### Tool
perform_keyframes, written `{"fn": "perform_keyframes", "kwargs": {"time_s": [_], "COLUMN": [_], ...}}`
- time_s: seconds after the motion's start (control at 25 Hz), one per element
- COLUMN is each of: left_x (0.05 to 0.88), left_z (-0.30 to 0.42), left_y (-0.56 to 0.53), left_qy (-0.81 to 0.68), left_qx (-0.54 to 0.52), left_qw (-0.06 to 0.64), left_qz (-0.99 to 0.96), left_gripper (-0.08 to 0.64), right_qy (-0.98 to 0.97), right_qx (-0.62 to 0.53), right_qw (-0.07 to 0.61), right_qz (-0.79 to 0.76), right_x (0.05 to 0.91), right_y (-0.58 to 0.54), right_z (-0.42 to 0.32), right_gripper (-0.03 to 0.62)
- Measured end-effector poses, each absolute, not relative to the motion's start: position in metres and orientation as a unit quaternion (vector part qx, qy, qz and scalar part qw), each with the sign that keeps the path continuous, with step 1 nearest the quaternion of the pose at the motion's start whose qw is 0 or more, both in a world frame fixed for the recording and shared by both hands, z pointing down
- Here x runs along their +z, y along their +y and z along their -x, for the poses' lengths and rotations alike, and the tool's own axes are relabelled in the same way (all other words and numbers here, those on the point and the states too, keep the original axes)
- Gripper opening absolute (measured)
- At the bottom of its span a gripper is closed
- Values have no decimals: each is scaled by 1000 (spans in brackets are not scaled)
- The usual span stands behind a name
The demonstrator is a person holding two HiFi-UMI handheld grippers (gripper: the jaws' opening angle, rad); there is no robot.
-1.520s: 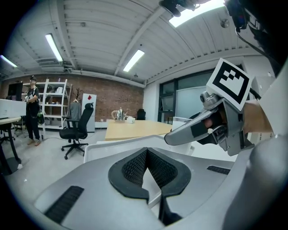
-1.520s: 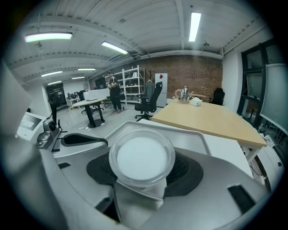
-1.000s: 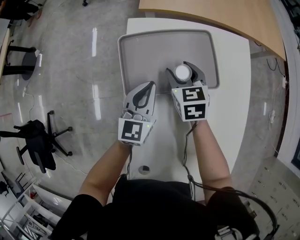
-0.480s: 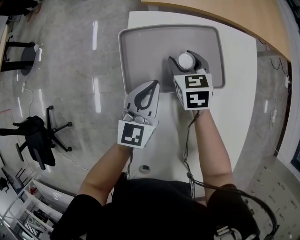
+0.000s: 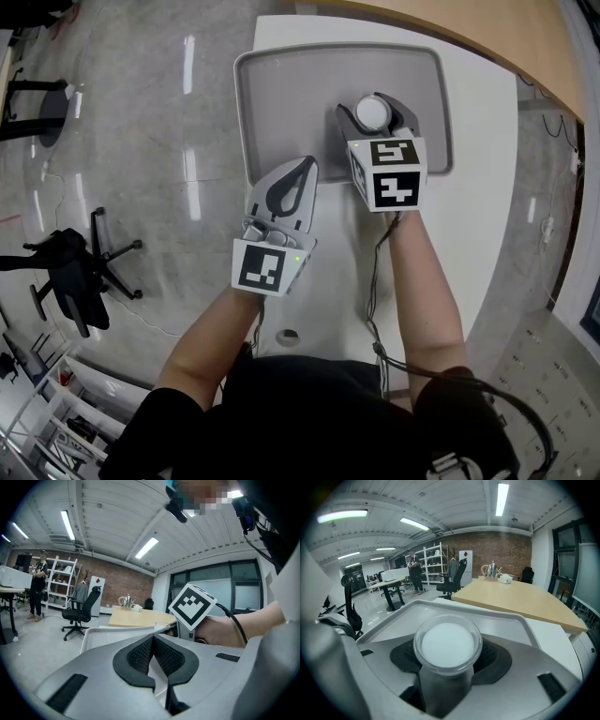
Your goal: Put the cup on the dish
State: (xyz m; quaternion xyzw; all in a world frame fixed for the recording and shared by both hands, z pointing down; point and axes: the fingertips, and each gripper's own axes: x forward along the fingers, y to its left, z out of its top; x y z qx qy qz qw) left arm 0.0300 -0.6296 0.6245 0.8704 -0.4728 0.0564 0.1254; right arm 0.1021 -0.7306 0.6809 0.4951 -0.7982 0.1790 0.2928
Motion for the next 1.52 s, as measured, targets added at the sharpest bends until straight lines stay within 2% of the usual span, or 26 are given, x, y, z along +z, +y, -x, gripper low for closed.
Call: {"fn": "perform_keyframes", "kwargs": {"time_s": [0.36, 0.8, 1.16, 1.52], "left_x": [626, 598, 554, 496], "left_z": [-31, -30, -18, -8], "left_y": [-628, -616, -597, -557], "left_qy": [-471, -468, -477, -483], "left_qx": [59, 50, 49, 16], "left_qw": [130, 121, 87, 76], "left_qz": [-871, -874, -873, -872], "left_gripper": [0, 2, 1, 1], "right_qy": [-802, -813, -816, -830], "right_qx": [166, 131, 101, 59], "right_qw": [291, 247, 219, 153], "right_qz": [-495, -511, -525, -534], "right_x": [681, 629, 571, 487], "right_y": [-732, -722, -696, -622], "right_z": [-101, -101, -102, -97], "right_gripper": [250, 250, 250, 249]}}
